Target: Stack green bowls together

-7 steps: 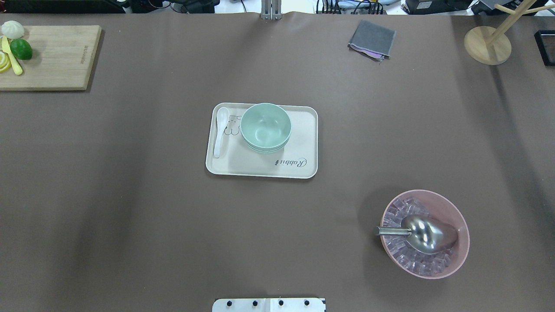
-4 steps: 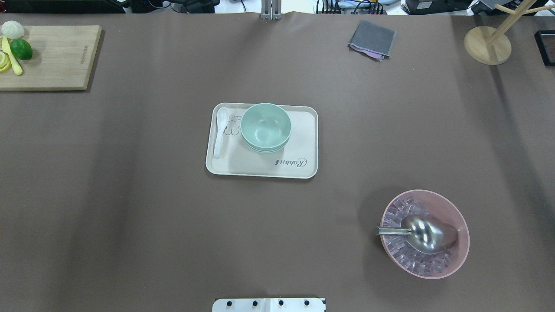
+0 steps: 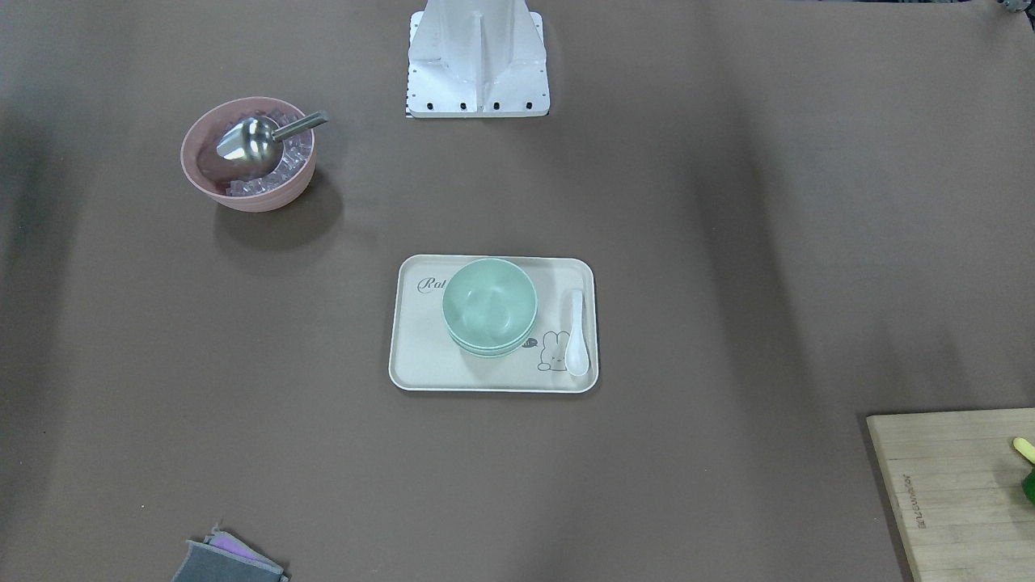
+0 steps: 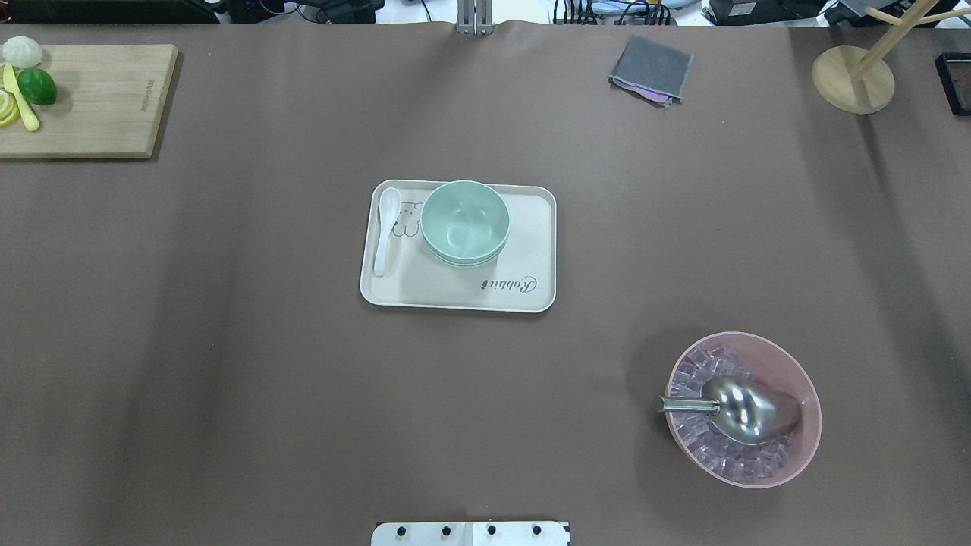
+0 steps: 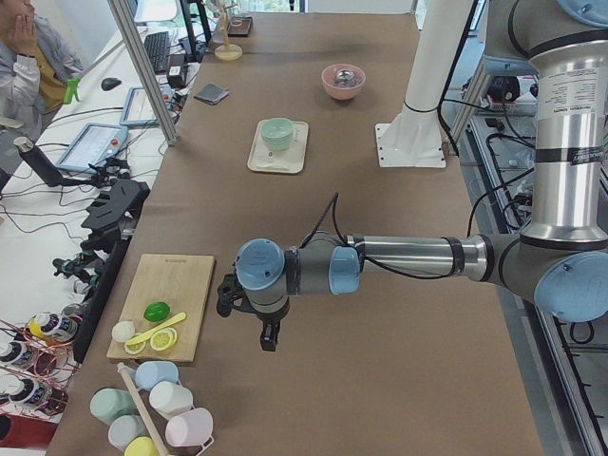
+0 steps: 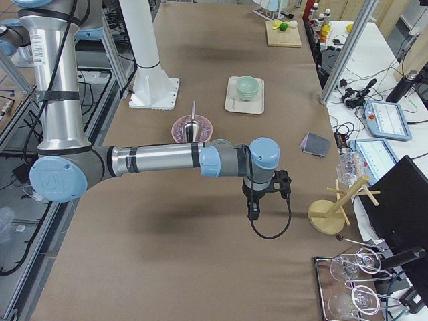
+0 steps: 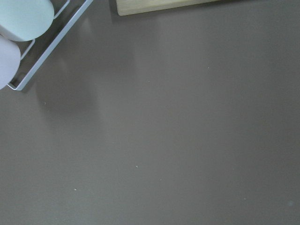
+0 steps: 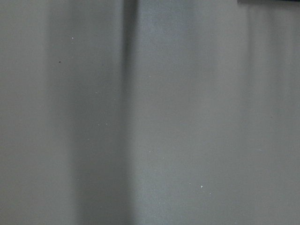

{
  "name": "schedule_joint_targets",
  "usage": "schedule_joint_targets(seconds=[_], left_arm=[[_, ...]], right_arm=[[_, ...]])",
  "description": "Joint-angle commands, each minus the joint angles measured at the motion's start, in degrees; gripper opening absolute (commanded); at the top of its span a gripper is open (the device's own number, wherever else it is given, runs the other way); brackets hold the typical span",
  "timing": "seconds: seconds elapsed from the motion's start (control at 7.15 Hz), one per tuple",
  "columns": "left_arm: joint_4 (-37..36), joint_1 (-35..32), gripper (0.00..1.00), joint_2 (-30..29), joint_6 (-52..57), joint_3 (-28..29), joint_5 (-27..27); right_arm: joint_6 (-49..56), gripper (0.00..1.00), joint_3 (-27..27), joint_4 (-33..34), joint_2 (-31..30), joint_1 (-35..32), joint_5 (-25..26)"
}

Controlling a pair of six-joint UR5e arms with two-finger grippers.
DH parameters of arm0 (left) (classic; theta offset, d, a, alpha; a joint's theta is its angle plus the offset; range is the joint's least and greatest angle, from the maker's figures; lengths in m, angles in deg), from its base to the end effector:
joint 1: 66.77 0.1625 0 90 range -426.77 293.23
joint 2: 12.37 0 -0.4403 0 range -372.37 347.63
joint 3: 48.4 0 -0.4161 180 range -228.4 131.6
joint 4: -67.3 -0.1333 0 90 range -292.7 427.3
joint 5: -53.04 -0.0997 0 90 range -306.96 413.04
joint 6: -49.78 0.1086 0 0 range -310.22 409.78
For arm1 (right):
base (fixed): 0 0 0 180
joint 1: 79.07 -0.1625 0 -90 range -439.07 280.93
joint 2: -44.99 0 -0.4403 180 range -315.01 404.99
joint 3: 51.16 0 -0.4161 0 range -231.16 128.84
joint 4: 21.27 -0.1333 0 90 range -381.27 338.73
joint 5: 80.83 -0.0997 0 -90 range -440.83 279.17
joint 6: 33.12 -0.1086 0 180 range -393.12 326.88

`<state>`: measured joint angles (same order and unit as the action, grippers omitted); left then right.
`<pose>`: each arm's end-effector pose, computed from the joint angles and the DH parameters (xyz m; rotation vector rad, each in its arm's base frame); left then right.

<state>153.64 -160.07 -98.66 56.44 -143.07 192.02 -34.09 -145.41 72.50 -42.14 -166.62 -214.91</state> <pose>-0.0791 -0.4800 0.6708 0.0301 0.8553 0.0349 0.0347 -0.5410 0.6227 0.0326 -0.7705 -0.0470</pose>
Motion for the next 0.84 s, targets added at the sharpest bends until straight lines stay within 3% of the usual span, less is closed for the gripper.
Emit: schedule_joint_targets(seconds=[0.0, 0.7], left_arm=[[1.7, 0.0, 0.99, 0.2, -5.7, -0.5, 0.4], [1.8, 0.0, 0.99, 0.2, -5.6, -0.9, 0.2]], right_arm=[[0.1, 1.0, -0.1, 0.0, -0.4, -0.1, 0.3], [3.4, 1.0, -0.2, -0.1, -1.5, -2.2, 0.4]])
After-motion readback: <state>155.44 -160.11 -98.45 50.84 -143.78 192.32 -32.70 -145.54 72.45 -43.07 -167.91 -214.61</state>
